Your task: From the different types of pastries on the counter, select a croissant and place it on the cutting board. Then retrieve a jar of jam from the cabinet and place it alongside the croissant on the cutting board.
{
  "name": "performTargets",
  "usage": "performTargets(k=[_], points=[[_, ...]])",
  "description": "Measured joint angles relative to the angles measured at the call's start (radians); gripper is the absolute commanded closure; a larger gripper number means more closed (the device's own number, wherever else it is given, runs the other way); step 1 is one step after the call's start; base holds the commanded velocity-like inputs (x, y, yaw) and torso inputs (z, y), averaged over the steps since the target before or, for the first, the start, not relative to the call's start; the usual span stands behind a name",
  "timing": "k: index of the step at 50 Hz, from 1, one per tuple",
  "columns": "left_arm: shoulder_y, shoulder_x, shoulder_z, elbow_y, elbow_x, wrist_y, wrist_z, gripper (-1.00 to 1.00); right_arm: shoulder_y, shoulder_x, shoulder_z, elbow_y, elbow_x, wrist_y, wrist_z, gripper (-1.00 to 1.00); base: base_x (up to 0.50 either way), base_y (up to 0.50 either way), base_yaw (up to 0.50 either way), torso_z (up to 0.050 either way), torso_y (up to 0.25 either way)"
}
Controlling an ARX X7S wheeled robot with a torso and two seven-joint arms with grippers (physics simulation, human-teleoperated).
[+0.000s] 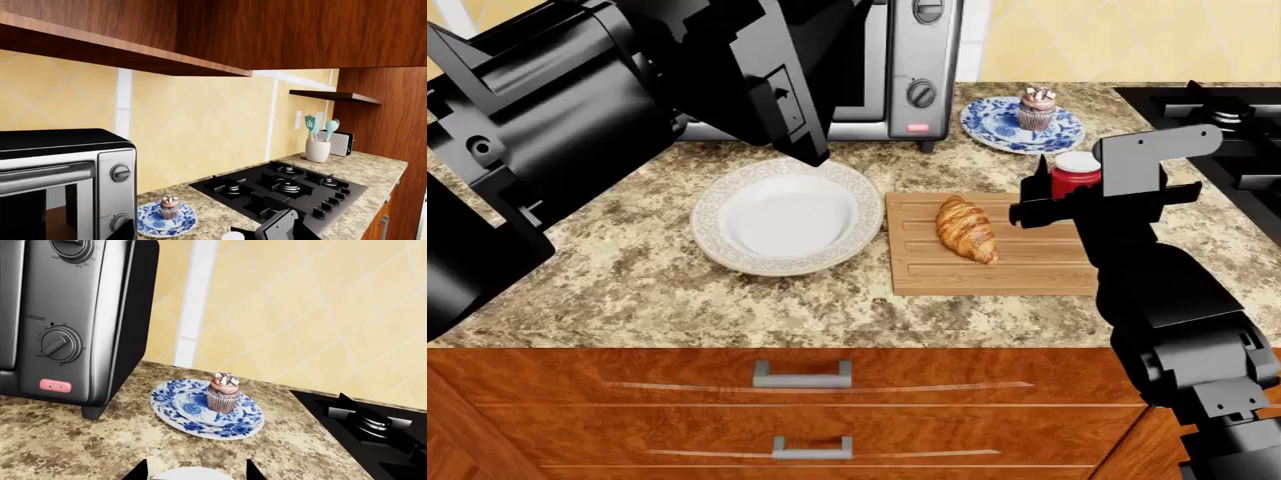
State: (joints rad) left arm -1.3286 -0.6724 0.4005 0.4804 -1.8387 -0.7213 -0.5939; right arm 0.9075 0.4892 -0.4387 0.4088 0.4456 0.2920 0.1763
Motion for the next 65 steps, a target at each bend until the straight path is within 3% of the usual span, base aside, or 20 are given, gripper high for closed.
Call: performTargets(k=[26,27,49,65], points=[[0.000,-0.003,0.005,-0.002,0.001,0.002,0.000,-1.00,-0.001,-0.002,-0.002,0.009,0.004,0.007,-0.001,1.00,0.00,0.00,0.00,0.000,-0.092],[0.000,-0.003,0.004,-0.002,0.001,0.002,0.000,-1.00,0.000,-0.002,-0.002,0.010,0.004,0.007,-0.001,-1.00,0.00,0.00,0.00,0.000,0.000],[0.002,-0.003,0.003,-0.005,0.000,0.011,0.003,-1.00,0.014,0.012,0.006,-0.022,-0.007,0.042,-0.001,-1.00,0.00,0.00,0.00,0.000,0.000],[-0.002,-0.002,0.005,-0.005,-0.006,0.014,-0.003,-1.00,0.009,0.064,0.044,-0.183,0.069,0.143,0.001,-1.00,0.00,0.00,0.00,0.000,0.149]])
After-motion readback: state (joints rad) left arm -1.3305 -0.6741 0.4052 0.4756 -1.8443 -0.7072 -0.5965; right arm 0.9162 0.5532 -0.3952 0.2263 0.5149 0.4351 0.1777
